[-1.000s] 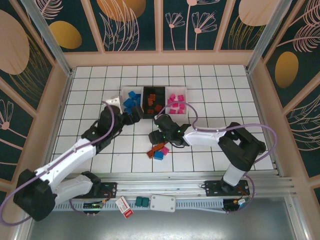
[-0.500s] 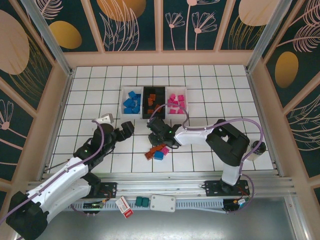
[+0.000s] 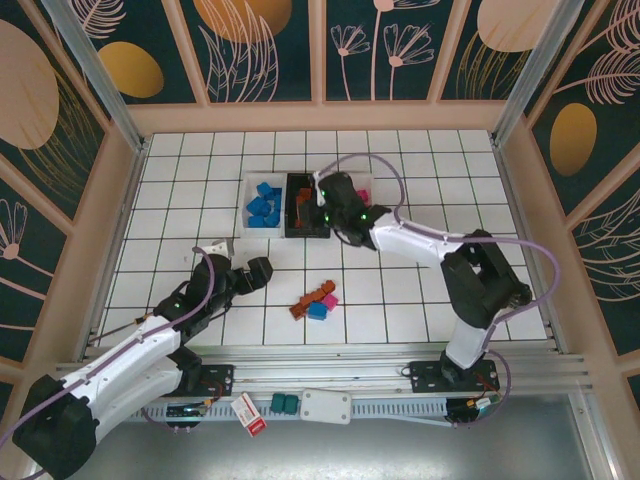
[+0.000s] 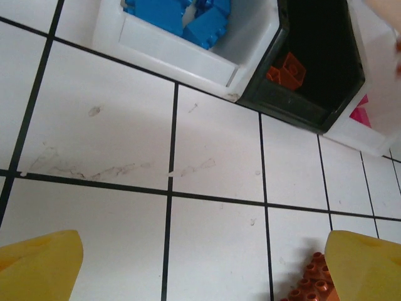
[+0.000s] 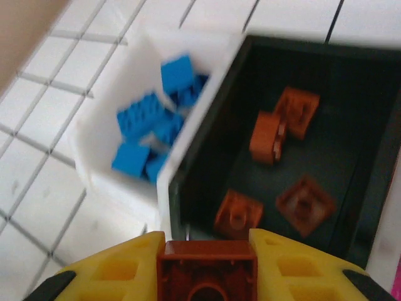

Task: Sort the legos into containers by color
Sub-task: Place the lego in the container, then pick up the lego from the middle-left of the table.

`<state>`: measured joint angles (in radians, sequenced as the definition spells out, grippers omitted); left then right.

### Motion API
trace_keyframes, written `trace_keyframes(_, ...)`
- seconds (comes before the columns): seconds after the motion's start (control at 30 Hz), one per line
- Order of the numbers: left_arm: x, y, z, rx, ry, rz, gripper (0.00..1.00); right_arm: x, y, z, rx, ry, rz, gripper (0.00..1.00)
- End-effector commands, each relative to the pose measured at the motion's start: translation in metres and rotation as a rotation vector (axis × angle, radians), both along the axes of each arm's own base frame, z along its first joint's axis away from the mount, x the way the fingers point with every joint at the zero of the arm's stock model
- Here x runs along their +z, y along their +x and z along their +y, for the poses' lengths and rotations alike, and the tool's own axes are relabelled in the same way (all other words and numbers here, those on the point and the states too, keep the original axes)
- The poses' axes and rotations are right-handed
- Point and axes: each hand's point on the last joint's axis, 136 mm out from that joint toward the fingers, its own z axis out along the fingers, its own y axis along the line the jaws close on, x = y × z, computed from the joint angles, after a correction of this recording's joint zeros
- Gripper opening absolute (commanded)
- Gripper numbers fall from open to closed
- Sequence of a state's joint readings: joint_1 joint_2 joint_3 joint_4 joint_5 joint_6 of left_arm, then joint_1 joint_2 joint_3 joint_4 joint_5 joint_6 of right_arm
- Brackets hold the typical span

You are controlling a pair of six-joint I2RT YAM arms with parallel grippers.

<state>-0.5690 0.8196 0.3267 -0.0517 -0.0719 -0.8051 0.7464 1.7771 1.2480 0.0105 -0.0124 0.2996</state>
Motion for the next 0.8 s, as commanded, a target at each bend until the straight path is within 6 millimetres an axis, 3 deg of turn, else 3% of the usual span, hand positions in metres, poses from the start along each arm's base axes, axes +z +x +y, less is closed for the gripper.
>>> trace_keyframes(0.0,-0.003,-0.003,-0.006,-0.038,-0.014,0.002,0.98,-0.010,0.030,0.011,-0.013,-0.017,-0.004,0.26)
trace_keyframes(0.1,-0.006,-0.005,-0.007,-0.043,-0.011,0.010,0.98,-0.019,0.056,0.015,-0.045,-0.042,-0.001,0.33)
trace_keyframes(0.2,-0.008,-0.007,-0.007,-0.047,-0.011,0.016,0.98,-0.022,0.074,0.018,-0.069,-0.057,-0.001,0.49)
trace_keyframes(0.27,-0.009,-0.007,-0.008,-0.053,-0.007,0.019,0.99,-0.018,0.080,0.022,-0.071,-0.056,-0.006,0.61)
trace_keyframes(0.37,-0.009,-0.008,-0.011,-0.068,-0.009,0.023,0.98,-0.003,0.080,0.022,-0.070,-0.039,-0.027,0.68)
trace_keyframes(0.47,-0.004,-0.010,-0.022,-0.121,-0.012,0.013,0.98,0.018,0.067,0.017,-0.062,-0.014,-0.053,0.70)
trace_keyframes(0.6,-0.004,-0.020,-0.046,-0.230,0.053,0.023,0.91,0.028,0.035,-0.004,-0.062,0.011,-0.059,0.71)
trace_keyframes(0.77,-0.023,-0.041,-0.086,-0.397,0.176,0.057,0.87,0.009,-0.002,-0.038,-0.089,0.013,-0.019,0.71)
